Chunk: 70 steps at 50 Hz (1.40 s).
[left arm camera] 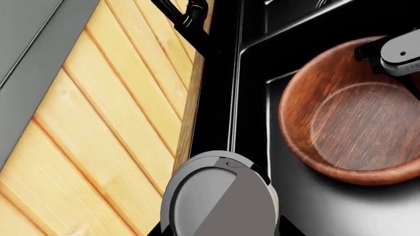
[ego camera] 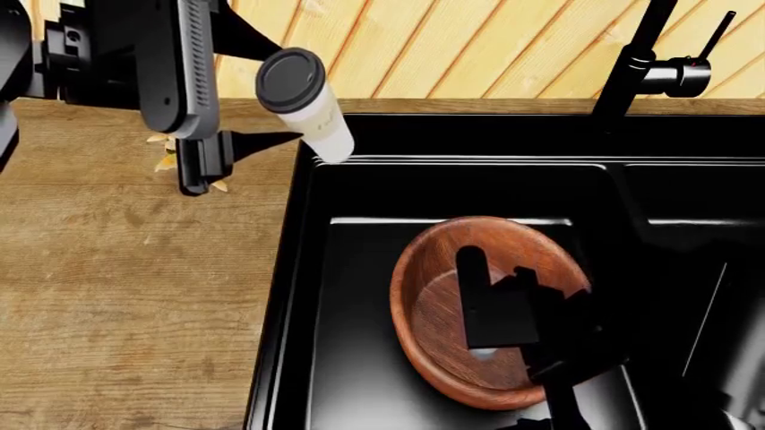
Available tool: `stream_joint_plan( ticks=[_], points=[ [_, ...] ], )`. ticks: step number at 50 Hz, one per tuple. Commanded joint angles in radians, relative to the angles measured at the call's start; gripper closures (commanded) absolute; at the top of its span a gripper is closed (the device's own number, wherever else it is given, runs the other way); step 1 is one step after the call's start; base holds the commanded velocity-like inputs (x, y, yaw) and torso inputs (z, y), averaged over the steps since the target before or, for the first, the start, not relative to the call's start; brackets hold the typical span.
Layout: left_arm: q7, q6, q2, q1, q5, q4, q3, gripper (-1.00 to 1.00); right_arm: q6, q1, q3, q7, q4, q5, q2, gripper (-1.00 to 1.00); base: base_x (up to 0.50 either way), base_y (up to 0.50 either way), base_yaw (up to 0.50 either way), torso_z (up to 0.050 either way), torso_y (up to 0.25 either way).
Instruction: Pick the cup and bowl from the sink and place them on the counter for drying.
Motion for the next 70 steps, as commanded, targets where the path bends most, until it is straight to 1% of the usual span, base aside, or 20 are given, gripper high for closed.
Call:
stream_joint_plan(
  ticks=[1,41,42,50,57,70],
  points=[
    [-0.008,-0.009,-0.001,0.003,-0.01,0.007,0.0,1.0,-0.016,-0.023,-0.021,0.013,0.014,-0.023,-0.004,-1.0,0.0,0.0,0.0,0.0,0.0],
    [-0.02,-0.003,-0.002,-0.003,-0.016,-0.007,-0.004,1.0,-0.05,-0.094,-0.028,0.062,0.05,-0.024,-0.012,-1.0,0.0,0.0,0.0,0.0,0.0],
    [-0.02,-0.003,-0.003,-0.002,-0.016,-0.006,-0.004,1.0,-0.052,-0.096,-0.028,0.064,0.05,-0.025,-0.012,1.0,0.0,0.0,0.0,0.0,0.0],
    [-0.014,-0.005,0.0,-0.014,-0.018,-0.01,-0.004,1.0,-0.082,-0.092,-0.042,0.061,0.021,-0.054,0.003,1.0,0.0,0.0,0.0,0.0,0.001],
    [-0.025,-0.005,-0.006,0.005,-0.026,0.015,-0.006,1.0,-0.08,-0.08,-0.04,0.058,0.001,-0.053,0.01,1.0,0.0,0.0,0.0,0.0,0.0],
    [-0.052,0.043,0.007,0.04,-0.036,-0.012,-0.022,1.0,-0.088,-0.048,-0.038,0.039,0.006,-0.07,0.009,1.0,0.0,0.0,0.0,0.0,0.0]
  ],
)
